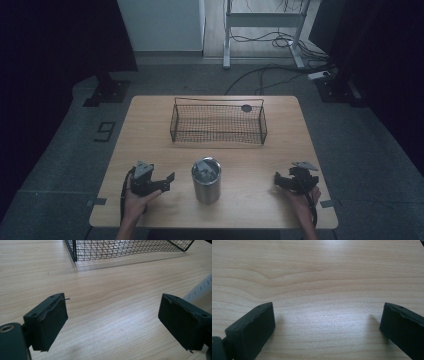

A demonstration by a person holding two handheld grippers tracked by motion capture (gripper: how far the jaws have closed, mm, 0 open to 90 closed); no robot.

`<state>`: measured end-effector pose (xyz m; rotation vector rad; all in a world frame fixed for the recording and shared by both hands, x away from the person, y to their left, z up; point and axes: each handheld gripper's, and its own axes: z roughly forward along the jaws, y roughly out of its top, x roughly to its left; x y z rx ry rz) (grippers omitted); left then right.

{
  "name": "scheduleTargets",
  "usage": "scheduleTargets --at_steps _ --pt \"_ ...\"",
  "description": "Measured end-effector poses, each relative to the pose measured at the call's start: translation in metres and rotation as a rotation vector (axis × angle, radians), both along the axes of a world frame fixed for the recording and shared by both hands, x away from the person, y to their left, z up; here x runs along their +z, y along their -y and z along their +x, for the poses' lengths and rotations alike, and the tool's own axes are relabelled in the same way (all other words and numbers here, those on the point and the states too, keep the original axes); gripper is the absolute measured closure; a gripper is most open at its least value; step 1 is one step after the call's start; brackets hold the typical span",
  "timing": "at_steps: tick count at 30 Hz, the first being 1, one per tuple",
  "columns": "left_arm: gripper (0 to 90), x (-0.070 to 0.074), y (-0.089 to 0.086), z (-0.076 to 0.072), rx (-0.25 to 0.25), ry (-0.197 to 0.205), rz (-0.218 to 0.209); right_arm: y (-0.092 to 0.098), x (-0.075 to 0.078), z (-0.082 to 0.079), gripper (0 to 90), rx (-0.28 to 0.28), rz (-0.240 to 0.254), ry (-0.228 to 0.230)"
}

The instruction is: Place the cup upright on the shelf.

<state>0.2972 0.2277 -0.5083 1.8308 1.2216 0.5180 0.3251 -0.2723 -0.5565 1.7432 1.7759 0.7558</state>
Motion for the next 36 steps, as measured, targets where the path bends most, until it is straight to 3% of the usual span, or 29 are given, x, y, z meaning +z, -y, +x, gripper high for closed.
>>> scheduleTargets --at_steps 7,19,36 --pt "8.9 0.006 0.007 -0.005 -0.033 0.014 0.005 0.0 0.0 0.0 0.0 0.0 0.0 0.001" --pt "10.0 0.019 0.013 -0.015 -0.102 0.013 -0.061 0.0 0.0 0.0 0.0 -0.008 0.0 0.0" --pt "9.2 0.031 0.039 -0.032 -0.223 0.038 -0.063 0.0 0.0 0.0 0.0 -0.007 -0.001 0.0"
